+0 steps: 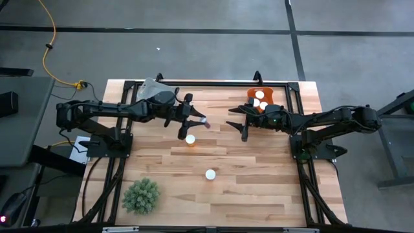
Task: Pick and place medicine bottles into bin by pill shape (circle, oval)
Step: Put the blue capsule bottle into the orange bin
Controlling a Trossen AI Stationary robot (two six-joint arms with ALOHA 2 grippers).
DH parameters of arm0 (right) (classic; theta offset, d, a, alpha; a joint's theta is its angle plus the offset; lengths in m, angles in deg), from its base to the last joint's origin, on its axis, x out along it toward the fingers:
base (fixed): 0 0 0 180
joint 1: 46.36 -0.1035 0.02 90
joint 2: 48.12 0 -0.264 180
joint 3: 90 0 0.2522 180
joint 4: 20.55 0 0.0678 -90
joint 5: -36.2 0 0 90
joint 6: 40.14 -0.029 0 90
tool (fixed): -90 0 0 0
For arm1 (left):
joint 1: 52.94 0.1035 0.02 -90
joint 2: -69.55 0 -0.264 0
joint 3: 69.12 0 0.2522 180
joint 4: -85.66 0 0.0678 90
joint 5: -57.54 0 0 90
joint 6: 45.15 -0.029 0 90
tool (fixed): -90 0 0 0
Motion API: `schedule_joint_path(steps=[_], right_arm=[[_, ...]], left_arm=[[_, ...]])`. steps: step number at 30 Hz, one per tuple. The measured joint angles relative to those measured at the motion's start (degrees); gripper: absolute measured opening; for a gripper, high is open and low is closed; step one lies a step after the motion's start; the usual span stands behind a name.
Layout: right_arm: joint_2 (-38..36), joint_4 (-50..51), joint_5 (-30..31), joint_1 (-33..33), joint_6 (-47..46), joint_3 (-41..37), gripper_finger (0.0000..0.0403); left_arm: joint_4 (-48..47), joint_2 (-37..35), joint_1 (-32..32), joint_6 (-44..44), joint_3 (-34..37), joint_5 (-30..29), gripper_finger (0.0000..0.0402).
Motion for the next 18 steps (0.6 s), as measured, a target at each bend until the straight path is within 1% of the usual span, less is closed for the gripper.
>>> schedule_joint_path(steps=[11,18], right_arm=[[0.0,1.0,0.1,0.0,0.0,0.0,0.0245],[0.0,1.1,0.1,0.0,-0.4,0.0,0.0245]], left_arm=[[-0.1,0.0,0.0,-1.7,0.0,0.0,0.0115],[0.1,0.2,-0.1,-1.3,0.0,0.0,0.0115]])
